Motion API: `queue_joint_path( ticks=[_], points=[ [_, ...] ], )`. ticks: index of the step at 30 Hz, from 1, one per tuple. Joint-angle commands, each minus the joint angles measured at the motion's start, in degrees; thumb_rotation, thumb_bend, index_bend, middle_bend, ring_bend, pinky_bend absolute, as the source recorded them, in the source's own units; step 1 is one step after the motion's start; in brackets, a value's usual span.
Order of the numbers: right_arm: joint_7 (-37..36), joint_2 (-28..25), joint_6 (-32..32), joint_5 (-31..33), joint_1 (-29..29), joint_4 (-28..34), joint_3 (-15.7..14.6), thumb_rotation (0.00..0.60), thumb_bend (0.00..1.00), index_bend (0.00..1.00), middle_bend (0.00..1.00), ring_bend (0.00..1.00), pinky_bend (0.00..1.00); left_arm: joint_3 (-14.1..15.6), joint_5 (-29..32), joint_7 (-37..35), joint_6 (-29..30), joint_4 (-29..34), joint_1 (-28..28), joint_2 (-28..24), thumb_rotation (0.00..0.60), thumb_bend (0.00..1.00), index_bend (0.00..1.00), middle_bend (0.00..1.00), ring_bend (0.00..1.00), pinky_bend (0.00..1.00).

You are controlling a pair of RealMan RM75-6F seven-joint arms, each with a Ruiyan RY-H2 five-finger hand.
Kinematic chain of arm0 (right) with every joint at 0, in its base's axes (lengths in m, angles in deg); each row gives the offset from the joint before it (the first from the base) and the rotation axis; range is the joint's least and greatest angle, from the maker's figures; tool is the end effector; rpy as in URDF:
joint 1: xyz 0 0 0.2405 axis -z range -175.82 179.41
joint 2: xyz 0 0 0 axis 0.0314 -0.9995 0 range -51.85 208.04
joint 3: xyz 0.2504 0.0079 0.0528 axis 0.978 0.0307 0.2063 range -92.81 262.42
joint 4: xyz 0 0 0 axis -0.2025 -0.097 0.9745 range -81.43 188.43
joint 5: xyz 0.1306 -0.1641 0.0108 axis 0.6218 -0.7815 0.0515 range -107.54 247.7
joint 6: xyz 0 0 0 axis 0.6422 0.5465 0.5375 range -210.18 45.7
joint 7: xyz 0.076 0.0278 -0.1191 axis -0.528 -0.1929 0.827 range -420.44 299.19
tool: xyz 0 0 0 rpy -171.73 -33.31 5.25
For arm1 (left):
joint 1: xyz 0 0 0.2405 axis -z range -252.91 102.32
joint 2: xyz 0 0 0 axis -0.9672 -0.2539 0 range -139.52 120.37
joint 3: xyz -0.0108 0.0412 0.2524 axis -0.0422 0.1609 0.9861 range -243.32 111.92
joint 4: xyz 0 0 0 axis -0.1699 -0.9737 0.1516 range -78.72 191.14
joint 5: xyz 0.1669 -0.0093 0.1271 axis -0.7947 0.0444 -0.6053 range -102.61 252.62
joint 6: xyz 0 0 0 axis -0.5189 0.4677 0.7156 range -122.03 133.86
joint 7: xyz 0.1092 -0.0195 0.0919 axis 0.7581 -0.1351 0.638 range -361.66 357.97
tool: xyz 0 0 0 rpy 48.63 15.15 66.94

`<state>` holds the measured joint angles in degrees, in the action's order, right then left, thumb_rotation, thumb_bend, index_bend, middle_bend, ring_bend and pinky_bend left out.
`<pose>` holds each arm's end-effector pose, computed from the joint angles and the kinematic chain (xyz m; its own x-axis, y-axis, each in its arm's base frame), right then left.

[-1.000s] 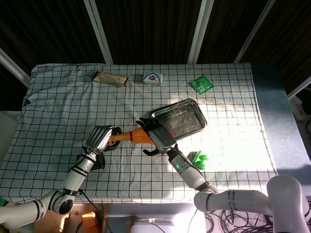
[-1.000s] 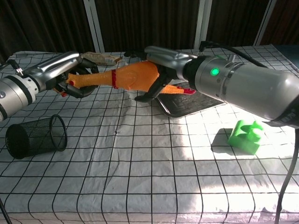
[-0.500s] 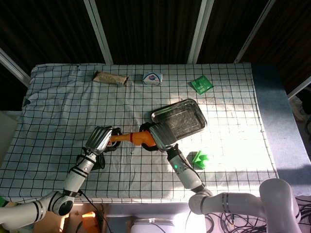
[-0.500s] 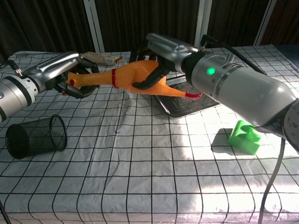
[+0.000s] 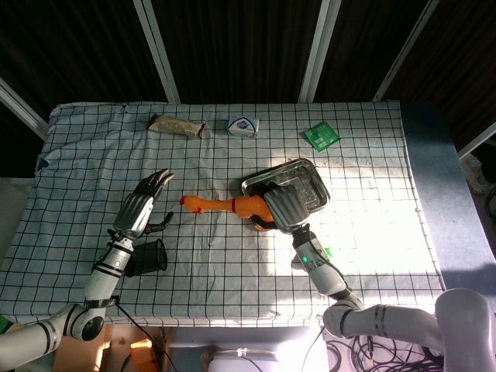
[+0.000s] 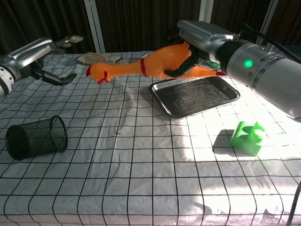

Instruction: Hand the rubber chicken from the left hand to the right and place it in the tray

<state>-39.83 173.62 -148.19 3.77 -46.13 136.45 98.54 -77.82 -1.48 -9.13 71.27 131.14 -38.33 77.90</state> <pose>-0.0806 -0.3560 -0.0155 0.3332 -0.0506 0.9415 -0.8539 -0.4397 0.2785 -0.1850 0.3614 0.0359 0.1540 0.0959 0.9834 0.9389 -0.3242 -0.1154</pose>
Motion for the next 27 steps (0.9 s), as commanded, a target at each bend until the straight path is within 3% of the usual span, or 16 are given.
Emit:
queue_joint_path(
  ticks=[1, 8, 19, 22, 27],
  points=[
    [-0.3, -1.3, -0.9, -1.7, 1.3, -3.1, -1.0, 0.600, 0.50, 1.00, 0.89, 0.83, 0.91, 0.1, -1.0, -1.9, 1.0, -0.1, -1.2, -2.5, 0.600, 0.37, 0.00, 0.00, 0.00, 0.08],
    [-3.2, 0.6, -0.6, -2.9, 3.1, -16.5, -2.2, 0.600, 0.50, 1.00, 0.89, 0.83, 0.92, 0.3, 0.4, -4.5, 0.5, -1.1, -3.0, -4.9, 0.600, 0.36, 0.00, 0.00, 0.00, 0.07],
    [-12.4, 14.6, -0.2, -6.6, 1.8, -42.9, -2.4, 0.600, 0.49, 0.99, 0.89, 0.81, 0.91, 1.4, 0.2, -6.0, -1.1, -5.0, -3.3, -3.6, 0.600, 0.36, 0.00, 0.00, 0.00, 0.05],
    [-14.4, 17.0, 0.1, -7.1, 1.7, -47.6, -2.4, 0.600, 0.47, 0.83, 0.82, 0.71, 0.82, 1.4, 0.3, -6.3, -1.4, -5.7, -3.3, -3.2, 0.600, 0.36, 0.00, 0.00, 0.00, 0.04],
    [-19.6, 17.7, 5.2, -7.0, 1.6, -50.6, -2.2, 0.600, 0.40, 0.27, 0.38, 0.31, 0.48, 1.4, 0.6, -7.1, -2.2, -7.0, -3.2, -2.6, 0.600, 0.36, 0.00, 0.00, 0.00, 0.03]
  ],
)
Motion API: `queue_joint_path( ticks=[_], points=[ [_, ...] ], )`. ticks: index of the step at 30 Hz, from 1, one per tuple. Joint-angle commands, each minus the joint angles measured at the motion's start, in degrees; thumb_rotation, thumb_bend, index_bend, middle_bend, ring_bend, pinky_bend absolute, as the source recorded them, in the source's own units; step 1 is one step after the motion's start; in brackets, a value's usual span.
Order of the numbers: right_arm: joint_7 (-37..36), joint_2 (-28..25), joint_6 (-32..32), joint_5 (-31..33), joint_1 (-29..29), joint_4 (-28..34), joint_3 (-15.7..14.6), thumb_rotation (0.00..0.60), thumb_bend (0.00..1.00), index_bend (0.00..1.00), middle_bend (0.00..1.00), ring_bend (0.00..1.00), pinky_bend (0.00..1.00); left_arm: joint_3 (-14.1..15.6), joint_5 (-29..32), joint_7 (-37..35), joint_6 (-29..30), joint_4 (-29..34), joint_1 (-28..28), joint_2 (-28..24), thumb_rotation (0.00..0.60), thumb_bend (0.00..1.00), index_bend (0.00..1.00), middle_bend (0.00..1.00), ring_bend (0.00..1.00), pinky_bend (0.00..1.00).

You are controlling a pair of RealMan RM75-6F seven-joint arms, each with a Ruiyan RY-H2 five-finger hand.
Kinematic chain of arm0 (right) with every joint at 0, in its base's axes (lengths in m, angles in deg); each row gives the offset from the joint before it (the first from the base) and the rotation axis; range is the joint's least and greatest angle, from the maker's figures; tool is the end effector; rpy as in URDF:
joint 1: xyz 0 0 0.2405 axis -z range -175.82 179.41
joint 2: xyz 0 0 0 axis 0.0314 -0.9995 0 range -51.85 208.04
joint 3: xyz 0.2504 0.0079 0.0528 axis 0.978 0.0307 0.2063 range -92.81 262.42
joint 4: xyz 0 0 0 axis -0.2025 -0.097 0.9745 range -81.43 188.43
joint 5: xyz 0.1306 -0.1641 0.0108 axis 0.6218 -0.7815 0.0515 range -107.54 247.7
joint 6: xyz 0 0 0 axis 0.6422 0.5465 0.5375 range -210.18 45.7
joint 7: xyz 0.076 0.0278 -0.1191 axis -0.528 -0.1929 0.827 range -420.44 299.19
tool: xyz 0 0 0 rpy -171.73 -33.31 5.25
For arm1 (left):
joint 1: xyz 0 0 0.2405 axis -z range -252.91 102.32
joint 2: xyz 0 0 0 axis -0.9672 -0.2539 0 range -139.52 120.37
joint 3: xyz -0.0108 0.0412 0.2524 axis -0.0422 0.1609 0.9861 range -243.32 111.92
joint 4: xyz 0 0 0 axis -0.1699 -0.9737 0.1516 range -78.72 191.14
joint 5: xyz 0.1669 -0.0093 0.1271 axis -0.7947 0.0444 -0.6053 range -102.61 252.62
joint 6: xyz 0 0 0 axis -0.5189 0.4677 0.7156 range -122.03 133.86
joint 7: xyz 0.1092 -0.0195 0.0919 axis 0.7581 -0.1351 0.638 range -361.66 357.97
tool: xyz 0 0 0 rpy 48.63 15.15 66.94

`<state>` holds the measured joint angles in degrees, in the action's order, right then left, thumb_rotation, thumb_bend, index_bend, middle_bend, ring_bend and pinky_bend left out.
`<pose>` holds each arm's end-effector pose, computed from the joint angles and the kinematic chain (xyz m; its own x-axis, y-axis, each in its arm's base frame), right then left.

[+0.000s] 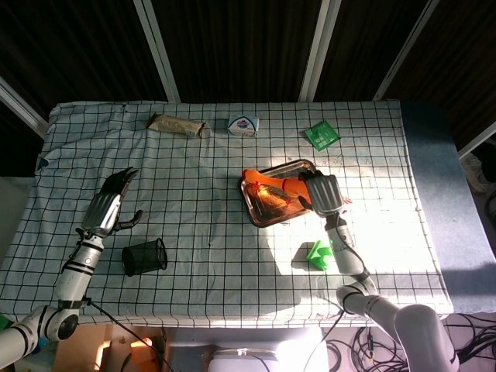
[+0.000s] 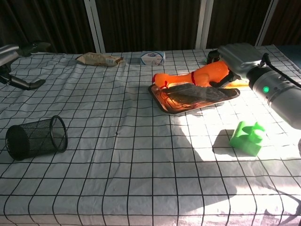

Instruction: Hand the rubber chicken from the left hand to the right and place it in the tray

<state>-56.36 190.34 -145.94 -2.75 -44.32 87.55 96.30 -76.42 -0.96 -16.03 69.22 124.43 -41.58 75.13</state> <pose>-0.1941 -0.4111 -0.0380 0.5239 0.0752 0.8484 -0.8169 -0.2377 0.5255 -0.2438 0.3646 0.0611 0.1792 0.1007 0.9786 0.9653 -0.2098 -0.1552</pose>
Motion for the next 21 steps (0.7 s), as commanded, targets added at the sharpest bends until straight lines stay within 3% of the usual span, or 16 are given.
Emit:
queue_joint_path(
  ticks=[1, 3, 7, 17, 21],
  points=[
    [-3.6, 0.9, 3.4, -0.5, -0.2, -1.8, 0.1, 0.600, 0.39, 0.20, 0.33, 0.26, 0.44, 0.0, 0.0, -0.3, -0.2, -0.4, 0.0, 0.2, 0.600, 0.36, 0.00, 0.00, 0.00, 0.03],
    [-5.2, 0.3, 4.7, -0.7, -0.1, -1.6, 0.1, 0.600, 0.35, 0.04, 0.19, 0.12, 0.32, 0.0, -0.1, -0.4, -0.2, -0.6, 0.0, 0.3, 0.600, 0.36, 0.00, 0.00, 0.00, 0.03],
    [-6.1, -1.1, 6.9, -0.4, 0.0, -0.4, 0.6, 0.600, 0.28, 0.00, 0.01, 0.00, 0.17, -0.1, -0.2, -0.5, -0.3, -0.5, 0.1, 0.4, 0.600, 0.36, 0.00, 0.00, 0.00, 0.03],
    [-6.0, -3.2, 8.1, 0.0, 0.7, 2.1, 1.3, 0.600, 0.18, 0.00, 0.00, 0.00, 0.03, -0.2, 0.3, -0.1, -0.5, -0.2, -0.1, 0.3, 0.600, 0.36, 0.00, 0.00, 0.00, 0.03],
    [-8.3, -7.7, 6.7, -0.5, 2.8, 8.0, 1.4, 0.600, 0.16, 0.00, 0.00, 0.00, 0.00, 0.1, -0.2, 0.4, 0.6, 1.6, -1.0, -1.1, 0.600, 0.36, 0.00, 0.00, 0.00, 0.03]
  ],
)
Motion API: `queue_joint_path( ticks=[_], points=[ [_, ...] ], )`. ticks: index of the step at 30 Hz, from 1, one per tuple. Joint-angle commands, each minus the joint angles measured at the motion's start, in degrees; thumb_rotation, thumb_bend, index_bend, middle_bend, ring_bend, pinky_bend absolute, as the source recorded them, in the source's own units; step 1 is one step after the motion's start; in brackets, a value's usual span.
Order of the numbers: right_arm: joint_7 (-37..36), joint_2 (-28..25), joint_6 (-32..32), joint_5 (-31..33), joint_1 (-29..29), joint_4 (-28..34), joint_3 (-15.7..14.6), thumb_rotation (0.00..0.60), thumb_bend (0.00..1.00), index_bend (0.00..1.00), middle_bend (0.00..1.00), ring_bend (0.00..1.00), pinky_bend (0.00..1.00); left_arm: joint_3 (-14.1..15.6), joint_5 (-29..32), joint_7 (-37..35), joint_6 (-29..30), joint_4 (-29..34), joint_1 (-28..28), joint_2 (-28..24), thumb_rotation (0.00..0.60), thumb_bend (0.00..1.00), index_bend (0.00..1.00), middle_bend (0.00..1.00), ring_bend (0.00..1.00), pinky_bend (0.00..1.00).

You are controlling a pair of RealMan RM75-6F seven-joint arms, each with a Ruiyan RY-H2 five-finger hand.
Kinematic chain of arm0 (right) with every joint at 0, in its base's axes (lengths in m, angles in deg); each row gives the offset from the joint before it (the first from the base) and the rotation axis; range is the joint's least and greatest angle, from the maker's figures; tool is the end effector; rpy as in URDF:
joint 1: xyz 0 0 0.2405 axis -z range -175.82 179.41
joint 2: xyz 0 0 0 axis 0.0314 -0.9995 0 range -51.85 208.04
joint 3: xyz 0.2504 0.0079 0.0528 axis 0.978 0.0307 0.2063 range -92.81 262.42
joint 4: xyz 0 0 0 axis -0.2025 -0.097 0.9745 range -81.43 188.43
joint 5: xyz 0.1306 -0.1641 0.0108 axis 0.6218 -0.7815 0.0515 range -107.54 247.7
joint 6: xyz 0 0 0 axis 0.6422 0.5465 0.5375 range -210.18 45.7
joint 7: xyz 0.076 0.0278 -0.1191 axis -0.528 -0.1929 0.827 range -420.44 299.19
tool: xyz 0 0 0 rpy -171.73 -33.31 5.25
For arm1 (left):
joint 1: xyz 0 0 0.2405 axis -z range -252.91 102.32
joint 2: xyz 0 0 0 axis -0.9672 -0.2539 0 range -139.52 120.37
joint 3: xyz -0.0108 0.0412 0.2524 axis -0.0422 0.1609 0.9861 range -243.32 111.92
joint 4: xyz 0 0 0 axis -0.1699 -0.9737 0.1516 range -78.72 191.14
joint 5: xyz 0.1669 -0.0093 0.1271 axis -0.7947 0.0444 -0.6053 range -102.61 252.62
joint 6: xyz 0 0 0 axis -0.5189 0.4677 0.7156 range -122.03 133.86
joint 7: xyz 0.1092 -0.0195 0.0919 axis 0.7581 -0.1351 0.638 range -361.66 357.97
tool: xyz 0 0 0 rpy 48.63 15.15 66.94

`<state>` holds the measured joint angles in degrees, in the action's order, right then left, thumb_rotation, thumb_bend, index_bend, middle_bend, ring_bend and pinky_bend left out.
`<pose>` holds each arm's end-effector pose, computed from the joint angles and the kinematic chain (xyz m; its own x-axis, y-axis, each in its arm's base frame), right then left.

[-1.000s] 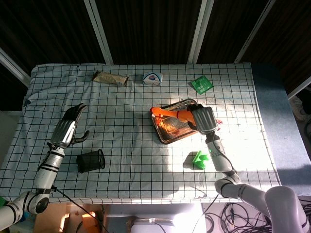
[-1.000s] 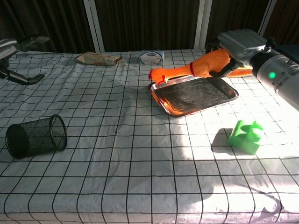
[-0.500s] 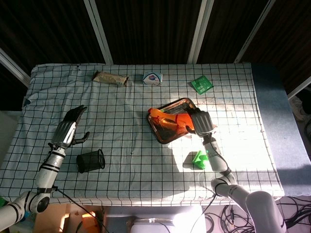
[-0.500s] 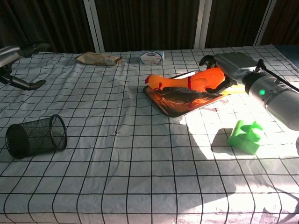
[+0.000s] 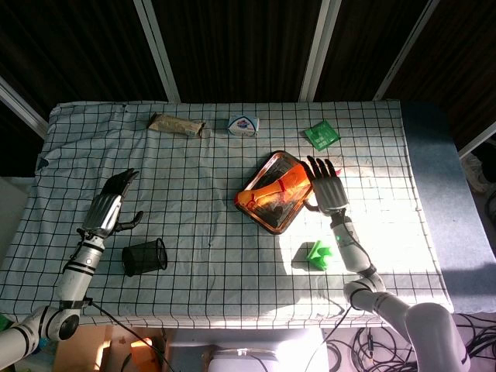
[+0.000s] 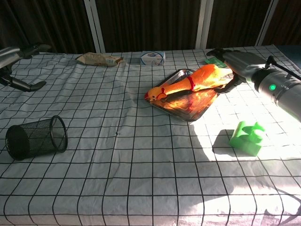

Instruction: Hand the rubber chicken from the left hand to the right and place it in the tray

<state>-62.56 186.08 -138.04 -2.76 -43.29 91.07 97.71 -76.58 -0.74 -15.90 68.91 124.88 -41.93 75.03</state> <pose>-0.2128 -0.4178 -0.0308 0.4518 -0.0649 0.8898 -0.8770 -0.2150 0.4297 -0.2450 0.3630 0.0605 0.1738 0.1067 0.9790 0.9680 -0.2013 -0.1499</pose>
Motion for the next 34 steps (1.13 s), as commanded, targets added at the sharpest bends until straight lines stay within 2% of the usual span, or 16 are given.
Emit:
queue_joint_path(
  ticks=[1, 6, 9, 13, 15, 17, 20, 24, 27, 34],
  points=[
    [-2.9, -5.8, -1.5, -0.8, 2.7, 7.8, -0.3, 0.600, 0.16, 0.00, 0.00, 0.00, 0.00, 0.5, -0.7, 0.7, 1.5, 2.0, -1.0, -1.7, 0.600, 0.36, 0.00, 0.00, 0.00, 0.03],
    [-4.3, -15.3, -5.0, -2.7, 6.8, 21.3, -1.5, 0.600, 0.15, 0.00, 0.00, 0.00, 0.00, 1.8, -1.9, 2.8, 3.9, 5.8, -3.3, -5.2, 0.600, 0.37, 0.00, 0.00, 0.00, 0.03],
    [-3.6, -22.3, -9.0, -4.7, 10.6, 30.6, -3.3, 0.600, 0.15, 0.00, 0.00, 0.00, 0.00, 3.4, -2.8, 5.2, 6.3, 9.1, -5.8, -8.7, 0.600, 0.37, 0.00, 0.00, 0.00, 0.03],
    [2.3, -34.1, -14.8, -6.3, 17.9, 45.0, -7.8, 0.600, 0.15, 0.00, 0.00, 0.00, 0.00, 6.9, -3.2, 9.5, 10.2, 15.4, -11.1, -14.8, 0.600, 0.39, 0.00, 0.00, 0.00, 0.02],
    [7.6, -39.3, -18.5, -6.4, 22.1, 50.9, -10.4, 0.600, 0.15, 0.00, 0.00, 0.00, 0.00, 8.5, -3.2, 12.3, 13.2, 18.4, -14.2, -17.1, 0.600, 0.40, 0.00, 0.00, 0.00, 0.00],
    [12.4, -42.3, -22.4, -6.3, 26.0, 54.3, -12.5, 0.600, 0.15, 0.00, 0.00, 0.00, 0.00, 9.7, -3.7, 14.2, 16.7, 20.2, -17.1, -18.0, 0.600, 0.40, 0.00, 0.00, 0.00, 0.00],
    [17.2, -44.0, -29.9, -6.6, 32.5, 56.3, -15.3, 0.600, 0.15, 0.00, 0.00, 0.00, 0.00, 11.6, -5.5, 15.1, 21.7, 21.2, -21.1, -17.9, 0.600, 0.40, 0.00, 0.00, 0.00, 0.00],
    [14.0, -43.7, -36.1, -6.6, 38.9, 55.1, -16.8, 0.600, 0.15, 0.00, 0.00, 0.00, 0.00, 13.4, -7.4, 15.3, 23.4, 20.5, -23.6, -17.6, 0.600, 0.40, 0.00, 0.00, 0.00, 0.00],
    [12.5, -44.9, -37.3, -9.4, 40.0, 54.4, -17.4, 0.600, 0.15, 0.00, 0.00, 0.00, 0.00, 13.5, -8.3, 14.7, 23.5, 21.3, -24.0, -17.8, 0.600, 0.40, 0.00, 0.00, 0.00, 0.00],
    [10.7, -45.4, -36.7, -9.6, 41.1, 54.2, -16.0, 0.600, 0.15, 0.00, 0.00, 0.00, 0.00, 12.7, -10.0, 14.9, 24.2, 21.3, -24.5, -17.6, 0.600, 0.40, 0.00, 0.00, 0.00, 0.00]
  ],
)
